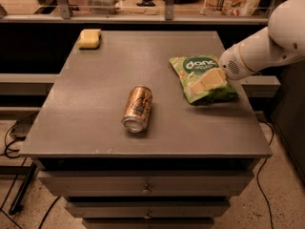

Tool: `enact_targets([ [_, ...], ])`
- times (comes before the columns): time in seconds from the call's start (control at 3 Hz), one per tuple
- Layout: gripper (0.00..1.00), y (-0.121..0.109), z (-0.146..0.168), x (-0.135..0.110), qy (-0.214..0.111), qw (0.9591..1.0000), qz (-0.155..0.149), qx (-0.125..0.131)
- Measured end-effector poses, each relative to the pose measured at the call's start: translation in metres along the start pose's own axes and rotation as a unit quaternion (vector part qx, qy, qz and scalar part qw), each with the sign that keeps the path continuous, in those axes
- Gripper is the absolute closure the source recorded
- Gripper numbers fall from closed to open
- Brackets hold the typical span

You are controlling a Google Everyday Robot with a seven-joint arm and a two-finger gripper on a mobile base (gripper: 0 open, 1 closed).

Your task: Move green rice chip bag near sponge

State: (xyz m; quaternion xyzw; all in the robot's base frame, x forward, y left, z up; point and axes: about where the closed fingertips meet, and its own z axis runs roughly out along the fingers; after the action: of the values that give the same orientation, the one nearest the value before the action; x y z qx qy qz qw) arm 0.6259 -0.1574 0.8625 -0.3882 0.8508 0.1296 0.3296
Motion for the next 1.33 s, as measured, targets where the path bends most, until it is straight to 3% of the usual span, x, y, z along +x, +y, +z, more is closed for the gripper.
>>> enact_targets([
  [0.33, 0.16, -0.010, 0.006, 0.008, -0.004, 1.0000, 0.008, -0.005],
  [0.67, 0.40, -0.013, 0.005, 0.009, -0.010, 0.9999, 0.007, -0.007],
  [1.0, 0.71, -0.009, 0.000, -0.002, -0.026, 0.9996, -0.002, -0.011],
  [1.33, 0.94, -0.005, 0.000, -0.011, -0.035, 0.9992, -0.008, -0.016],
])
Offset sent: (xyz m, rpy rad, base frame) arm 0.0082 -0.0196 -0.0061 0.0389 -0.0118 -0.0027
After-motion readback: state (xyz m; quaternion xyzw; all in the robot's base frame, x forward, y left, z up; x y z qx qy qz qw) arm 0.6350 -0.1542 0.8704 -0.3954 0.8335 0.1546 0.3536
